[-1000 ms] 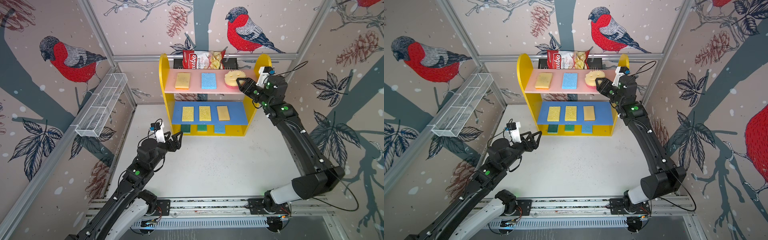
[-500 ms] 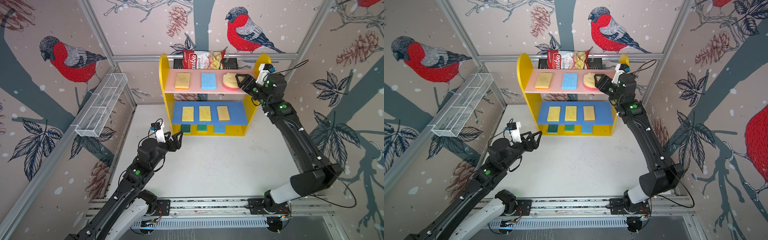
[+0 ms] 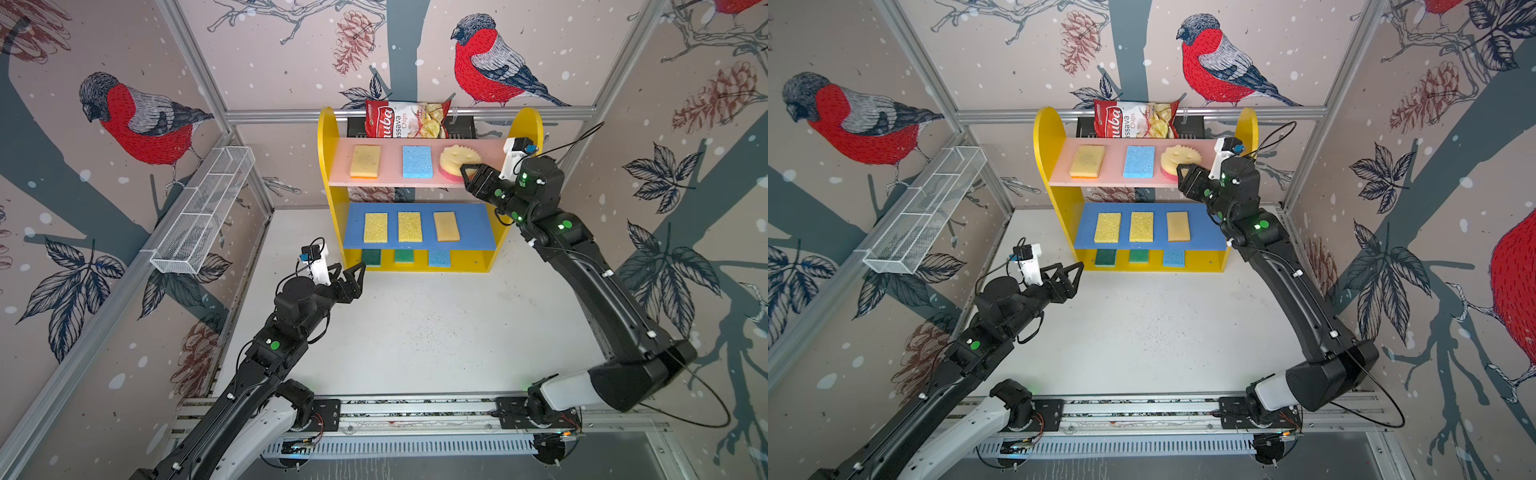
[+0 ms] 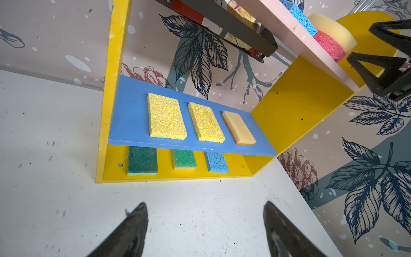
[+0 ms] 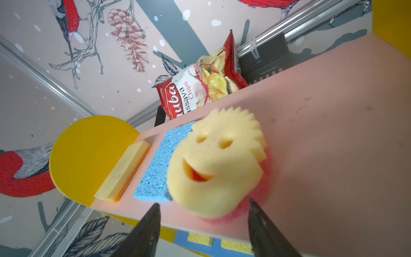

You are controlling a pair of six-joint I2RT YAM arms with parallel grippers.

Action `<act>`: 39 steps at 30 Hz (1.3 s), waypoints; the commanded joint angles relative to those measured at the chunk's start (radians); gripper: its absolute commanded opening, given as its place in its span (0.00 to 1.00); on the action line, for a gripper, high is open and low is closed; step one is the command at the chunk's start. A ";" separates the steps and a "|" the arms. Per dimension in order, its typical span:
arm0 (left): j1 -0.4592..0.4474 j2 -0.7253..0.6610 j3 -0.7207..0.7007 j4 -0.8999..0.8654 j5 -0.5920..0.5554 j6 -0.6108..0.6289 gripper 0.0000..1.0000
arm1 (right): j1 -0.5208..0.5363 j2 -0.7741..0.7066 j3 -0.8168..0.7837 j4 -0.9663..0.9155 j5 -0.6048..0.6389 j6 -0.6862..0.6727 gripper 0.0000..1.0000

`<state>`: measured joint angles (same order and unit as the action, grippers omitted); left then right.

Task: Arrange cleaning sponges on a shelf
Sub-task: Place the cleaning sponge at the shelf, then move the cleaning sponge to the shelf.

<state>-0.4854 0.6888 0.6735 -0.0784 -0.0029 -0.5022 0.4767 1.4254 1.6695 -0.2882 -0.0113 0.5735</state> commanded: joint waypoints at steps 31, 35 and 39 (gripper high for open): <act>0.001 0.008 0.016 0.033 -0.006 0.002 0.80 | 0.071 0.153 0.129 0.009 -0.109 -0.003 0.01; 0.002 0.003 0.018 0.023 -0.018 0.010 0.80 | 0.070 0.163 0.169 -0.005 -0.079 -0.024 0.05; 0.002 0.004 0.018 0.028 -0.015 0.008 0.80 | 0.062 0.202 0.220 -0.032 -0.089 -0.025 0.05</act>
<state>-0.4854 0.6930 0.6834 -0.0788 -0.0109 -0.5049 0.5423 1.6096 1.8675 -0.3012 -0.1040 0.5667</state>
